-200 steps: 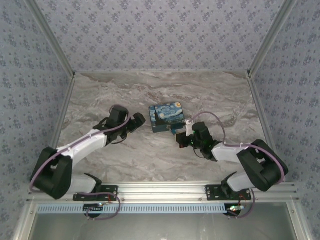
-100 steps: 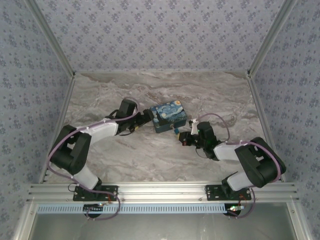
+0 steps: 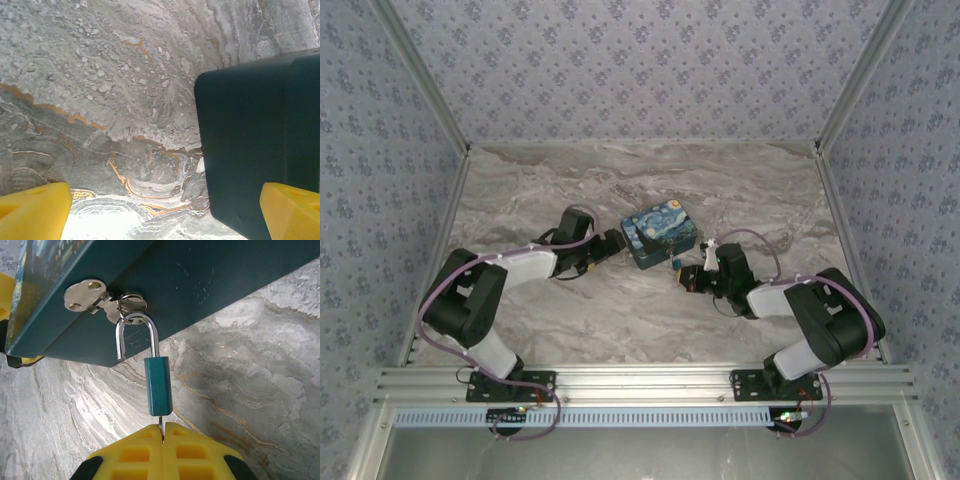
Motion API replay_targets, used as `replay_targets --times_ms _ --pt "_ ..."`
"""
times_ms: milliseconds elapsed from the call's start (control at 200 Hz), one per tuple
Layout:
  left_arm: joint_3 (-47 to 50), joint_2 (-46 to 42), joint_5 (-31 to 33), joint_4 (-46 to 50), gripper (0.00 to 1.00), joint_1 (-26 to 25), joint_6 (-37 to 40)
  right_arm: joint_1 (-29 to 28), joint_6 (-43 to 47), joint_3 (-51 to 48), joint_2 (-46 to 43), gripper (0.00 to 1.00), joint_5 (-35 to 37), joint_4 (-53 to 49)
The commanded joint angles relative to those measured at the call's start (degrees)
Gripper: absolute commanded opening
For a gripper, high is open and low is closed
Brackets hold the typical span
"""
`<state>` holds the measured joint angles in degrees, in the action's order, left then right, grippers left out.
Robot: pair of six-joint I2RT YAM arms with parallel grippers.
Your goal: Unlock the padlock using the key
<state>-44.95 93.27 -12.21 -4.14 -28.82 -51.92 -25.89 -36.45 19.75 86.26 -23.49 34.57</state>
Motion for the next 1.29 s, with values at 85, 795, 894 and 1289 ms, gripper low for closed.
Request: replay_targets --times_ms 85,795,894,1289 --pt "-1.44 -5.81 1.37 -2.45 0.97 -1.22 2.09 0.27 -1.20 -0.14 0.98 0.00 -0.33 -2.22" --pt "-9.33 6.04 1.93 2.59 0.99 -4.32 3.32 0.83 -0.78 0.60 0.73 0.01 -1.30 -5.08" --pt "-8.38 5.70 3.15 3.48 0.99 -4.30 3.66 0.84 -0.12 -0.05 -0.31 0.05 -1.37 -5.93" --pt "-6.30 5.12 3.25 2.78 0.99 -4.31 3.41 4.63 6.32 -1.97 -11.03 0.39 -5.18 -13.11"
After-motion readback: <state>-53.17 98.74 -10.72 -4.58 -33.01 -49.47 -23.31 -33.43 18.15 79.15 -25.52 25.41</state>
